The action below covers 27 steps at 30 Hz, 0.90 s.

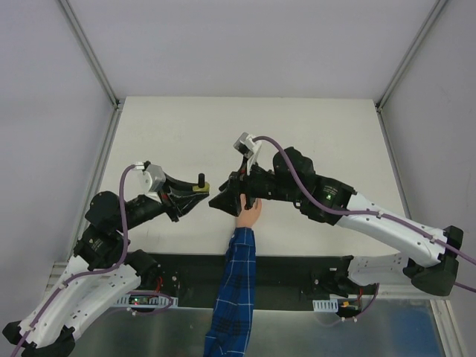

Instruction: Paint the nails

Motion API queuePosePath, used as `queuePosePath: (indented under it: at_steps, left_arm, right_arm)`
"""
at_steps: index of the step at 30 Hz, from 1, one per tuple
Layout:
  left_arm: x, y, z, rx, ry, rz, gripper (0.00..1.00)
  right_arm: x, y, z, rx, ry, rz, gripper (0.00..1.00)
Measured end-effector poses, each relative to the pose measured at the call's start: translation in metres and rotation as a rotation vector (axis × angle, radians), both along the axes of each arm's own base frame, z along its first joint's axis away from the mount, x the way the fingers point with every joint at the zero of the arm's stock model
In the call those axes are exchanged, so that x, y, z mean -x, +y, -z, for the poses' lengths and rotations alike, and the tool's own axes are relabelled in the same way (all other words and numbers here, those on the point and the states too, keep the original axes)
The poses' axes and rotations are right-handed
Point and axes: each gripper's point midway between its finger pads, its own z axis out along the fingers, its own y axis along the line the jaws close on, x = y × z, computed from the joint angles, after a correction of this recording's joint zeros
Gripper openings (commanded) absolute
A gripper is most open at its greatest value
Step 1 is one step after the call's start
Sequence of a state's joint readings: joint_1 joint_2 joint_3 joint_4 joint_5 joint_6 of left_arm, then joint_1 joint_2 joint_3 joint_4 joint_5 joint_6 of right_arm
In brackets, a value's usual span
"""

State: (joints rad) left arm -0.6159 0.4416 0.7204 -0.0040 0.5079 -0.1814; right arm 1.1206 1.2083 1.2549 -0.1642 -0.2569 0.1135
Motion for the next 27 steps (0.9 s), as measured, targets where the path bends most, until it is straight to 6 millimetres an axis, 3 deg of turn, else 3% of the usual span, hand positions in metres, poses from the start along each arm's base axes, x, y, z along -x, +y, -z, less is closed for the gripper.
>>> queuePosePath:
  at_steps: [4, 10, 18, 27]
  left_arm:
    - [-0.018, 0.009, 0.001, -0.012, -0.023, -0.106, 0.00]
    - [-0.033, 0.014, 0.006, -0.032, -0.014, -0.186, 0.00]
    - [-0.043, 0.021, 0.011, -0.038, 0.003, -0.254, 0.00]
    - [-0.044, 0.022, 0.015, -0.046, 0.014, -0.260, 0.00]
  right_arm:
    - [-0.010, 0.001, -0.012, -0.003, -0.001, 0.096, 0.72]
    - [-0.025, 0.012, -0.032, -0.005, -0.025, 0.208, 0.71]
    - [-0.050, 0.029, -0.029, 0.051, -0.060, 0.374, 0.68]
    - [-0.061, 0.045, -0.033, 0.072, -0.104, 0.450, 0.51]
